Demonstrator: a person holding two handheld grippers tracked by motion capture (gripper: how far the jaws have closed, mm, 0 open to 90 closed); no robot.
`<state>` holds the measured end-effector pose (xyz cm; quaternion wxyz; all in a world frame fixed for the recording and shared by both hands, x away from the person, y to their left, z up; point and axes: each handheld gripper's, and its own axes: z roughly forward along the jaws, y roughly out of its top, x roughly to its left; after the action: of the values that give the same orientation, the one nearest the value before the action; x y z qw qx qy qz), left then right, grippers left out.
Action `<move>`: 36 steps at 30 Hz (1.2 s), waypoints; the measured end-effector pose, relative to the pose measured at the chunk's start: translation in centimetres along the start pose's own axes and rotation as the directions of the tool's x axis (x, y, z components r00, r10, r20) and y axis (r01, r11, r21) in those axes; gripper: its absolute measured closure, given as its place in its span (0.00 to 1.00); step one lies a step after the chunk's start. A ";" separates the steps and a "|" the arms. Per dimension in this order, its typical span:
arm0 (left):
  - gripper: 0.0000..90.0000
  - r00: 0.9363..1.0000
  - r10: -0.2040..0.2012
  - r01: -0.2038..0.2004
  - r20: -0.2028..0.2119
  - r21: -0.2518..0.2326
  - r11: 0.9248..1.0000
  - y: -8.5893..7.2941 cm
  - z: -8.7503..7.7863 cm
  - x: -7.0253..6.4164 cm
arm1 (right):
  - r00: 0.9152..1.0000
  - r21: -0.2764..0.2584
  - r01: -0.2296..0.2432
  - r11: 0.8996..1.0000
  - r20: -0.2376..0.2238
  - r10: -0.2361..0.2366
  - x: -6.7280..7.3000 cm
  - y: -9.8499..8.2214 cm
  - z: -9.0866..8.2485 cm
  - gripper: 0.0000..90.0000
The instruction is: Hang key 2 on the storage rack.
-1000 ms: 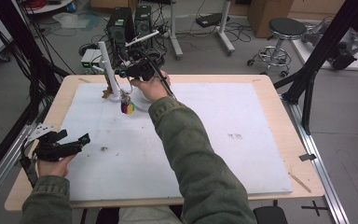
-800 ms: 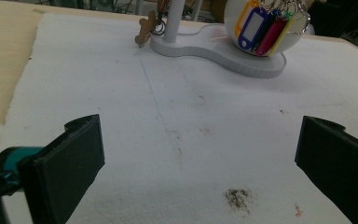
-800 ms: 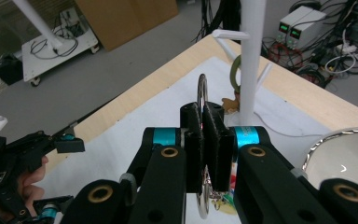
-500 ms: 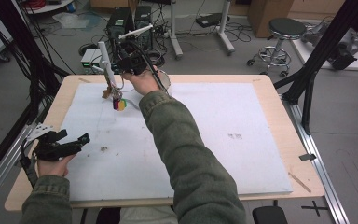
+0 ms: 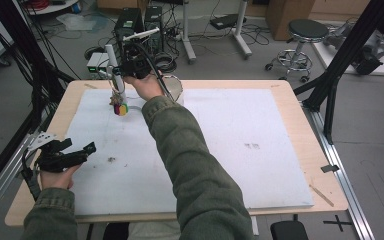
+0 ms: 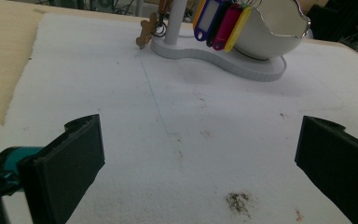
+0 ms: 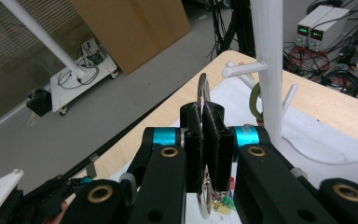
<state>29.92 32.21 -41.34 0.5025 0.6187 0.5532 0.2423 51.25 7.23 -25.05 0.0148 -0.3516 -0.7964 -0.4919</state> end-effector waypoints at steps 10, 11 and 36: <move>0.02 1.000 0.006 -0.006 -0.001 0.007 1.000 0.0 0.1 0.0 | 0.999 -0.017 -0.032 0.999 -0.013 0.032 -1.0 0.3 1.1 0.97; 0.02 1.000 0.006 -0.006 -0.001 0.007 1.000 0.0 0.1 0.0 | 0.999 -0.020 -0.039 0.999 -0.016 0.039 -1.1 0.4 1.2 0.97; 0.02 1.000 0.013 -0.013 -0.005 0.032 0.999 0.1 0.9 0.3 | 0.994 -0.039 -0.101 0.994 -0.054 0.098 -4.6 -0.2 3.3 0.96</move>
<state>30.81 32.23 -41.62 0.4896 0.6294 0.5544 0.2383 55.63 7.30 -28.54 0.0526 -0.3781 -0.7667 -0.5162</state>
